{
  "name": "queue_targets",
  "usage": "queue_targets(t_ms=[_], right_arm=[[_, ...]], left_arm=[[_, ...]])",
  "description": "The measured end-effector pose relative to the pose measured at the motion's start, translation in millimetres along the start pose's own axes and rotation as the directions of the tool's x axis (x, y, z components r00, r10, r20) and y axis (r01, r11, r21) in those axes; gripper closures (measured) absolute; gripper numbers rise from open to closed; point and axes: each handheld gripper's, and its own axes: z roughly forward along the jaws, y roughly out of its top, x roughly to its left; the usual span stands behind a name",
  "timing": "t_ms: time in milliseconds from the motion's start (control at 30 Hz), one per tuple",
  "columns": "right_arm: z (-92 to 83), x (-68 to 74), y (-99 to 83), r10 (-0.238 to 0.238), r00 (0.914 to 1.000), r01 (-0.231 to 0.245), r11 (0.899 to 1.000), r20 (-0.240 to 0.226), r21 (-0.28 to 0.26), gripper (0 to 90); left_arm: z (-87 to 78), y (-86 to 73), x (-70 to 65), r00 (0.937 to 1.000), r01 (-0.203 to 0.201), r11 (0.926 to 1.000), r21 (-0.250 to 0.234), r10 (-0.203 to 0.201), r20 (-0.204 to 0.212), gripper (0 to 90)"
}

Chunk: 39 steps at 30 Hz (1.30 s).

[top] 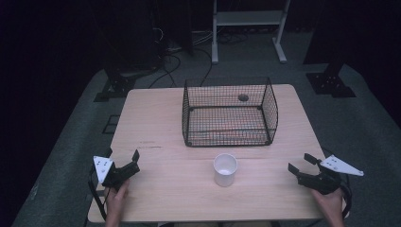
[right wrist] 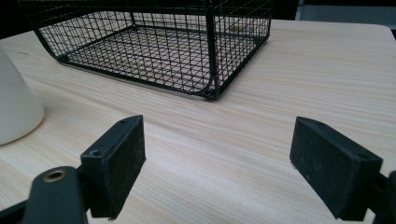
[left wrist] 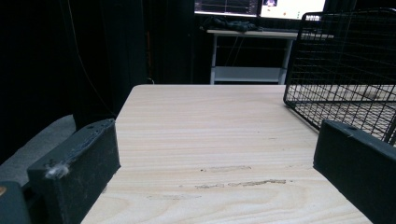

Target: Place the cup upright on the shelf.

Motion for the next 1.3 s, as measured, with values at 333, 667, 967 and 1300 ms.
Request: queue_targets(t_ms=[333,667,967,1300], right_arm=[[-1.9,3.5,4.5,-0.002,1.0000,0.002,1.000,0.009,-0.002,13.2],[-1.2,18.2,21.2,-0.039,0.9992,0.039,0.999,-0.011,0.032,13.2],[3.1,32.4,34.3,-0.077,0.9955,0.079,0.996,-0.055,0.039,13.2],[10.4,43.4,39.4,-0.095,0.9911,0.100,0.993,-0.093,0.055,13.1]], left_arm=[[-0.2,0.0,-1.0,1.0000,-0.007,1.0000,0.000,0.007,0.000,0.0],[-0.8,-0.2,-1.5,0.9999,-0.012,0.9999,-0.005,0.012,0.007,0.0],[-0.6,-0.1,-1.7,0.9999,-0.014,0.9999,-0.003,0.014,0.005,0.0],[-0.6,-0.2,-1.7,0.9999,-0.014,0.9999,-0.003,0.014,0.007,0.0]])
